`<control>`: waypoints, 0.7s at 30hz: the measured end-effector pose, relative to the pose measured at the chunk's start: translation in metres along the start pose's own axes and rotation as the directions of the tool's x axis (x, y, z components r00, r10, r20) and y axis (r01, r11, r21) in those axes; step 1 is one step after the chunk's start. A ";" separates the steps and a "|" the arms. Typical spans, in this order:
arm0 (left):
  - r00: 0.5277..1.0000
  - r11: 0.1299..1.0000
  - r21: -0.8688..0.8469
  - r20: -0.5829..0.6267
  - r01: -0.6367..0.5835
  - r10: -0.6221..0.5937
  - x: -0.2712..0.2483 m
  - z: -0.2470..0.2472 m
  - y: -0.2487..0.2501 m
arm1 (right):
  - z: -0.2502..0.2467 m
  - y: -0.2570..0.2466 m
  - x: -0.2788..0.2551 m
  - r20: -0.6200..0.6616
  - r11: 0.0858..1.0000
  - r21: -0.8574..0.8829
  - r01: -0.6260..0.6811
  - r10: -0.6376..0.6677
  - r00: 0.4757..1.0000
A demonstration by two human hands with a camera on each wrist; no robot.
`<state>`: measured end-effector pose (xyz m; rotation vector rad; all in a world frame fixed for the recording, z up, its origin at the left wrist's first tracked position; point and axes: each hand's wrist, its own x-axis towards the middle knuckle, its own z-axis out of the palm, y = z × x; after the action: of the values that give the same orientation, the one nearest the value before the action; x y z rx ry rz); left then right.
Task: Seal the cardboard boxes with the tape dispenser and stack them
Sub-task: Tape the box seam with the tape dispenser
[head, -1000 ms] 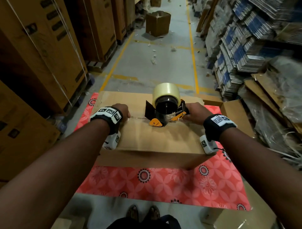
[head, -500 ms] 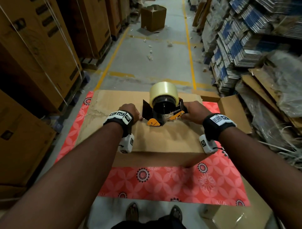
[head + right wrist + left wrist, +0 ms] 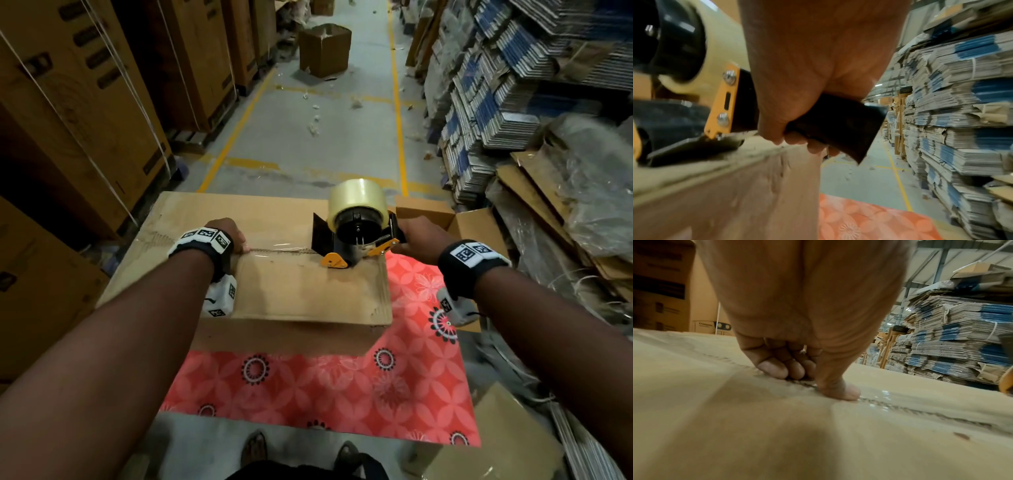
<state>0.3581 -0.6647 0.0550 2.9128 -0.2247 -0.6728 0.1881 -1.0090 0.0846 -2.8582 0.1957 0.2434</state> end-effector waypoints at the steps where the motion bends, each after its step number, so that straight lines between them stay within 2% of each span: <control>1: 1.000 1.000 0.010 -0.010 0.008 -0.008 -0.002 0.000 0.004 | 0.002 0.004 0.000 -0.004 1.000 0.021 0.010 -0.010 1.000; 4: 1.000 1.000 0.025 -0.029 0.001 0.000 -0.011 0.003 0.022 | 0.007 0.006 0.005 -0.040 0.996 0.089 0.030 -0.026 0.999; 10: 0.989 0.990 -0.042 -0.070 -0.131 0.128 -0.032 0.032 0.084 | 0.021 0.019 0.008 -0.019 0.983 0.166 0.081 -0.079 0.997; 13: 0.982 0.985 0.002 -0.080 -0.171 0.170 -0.040 0.042 0.112 | 0.020 0.019 0.006 -0.034 0.979 0.177 0.097 -0.092 0.995; 17: 0.990 0.990 0.055 -0.045 -0.131 0.134 -0.039 0.045 0.119 | 0.022 0.022 0.001 -0.063 0.974 0.188 0.126 -0.116 0.991; 21: 0.996 0.994 0.071 -0.023 -0.082 0.084 -0.036 0.045 0.123 | 0.019 0.023 -0.002 -0.045 0.986 0.118 0.119 -0.114 0.992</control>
<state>0.2923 -0.7834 0.0513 2.9576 -0.3709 -0.6256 0.1796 -1.0254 0.0616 -2.7441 0.0484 0.1484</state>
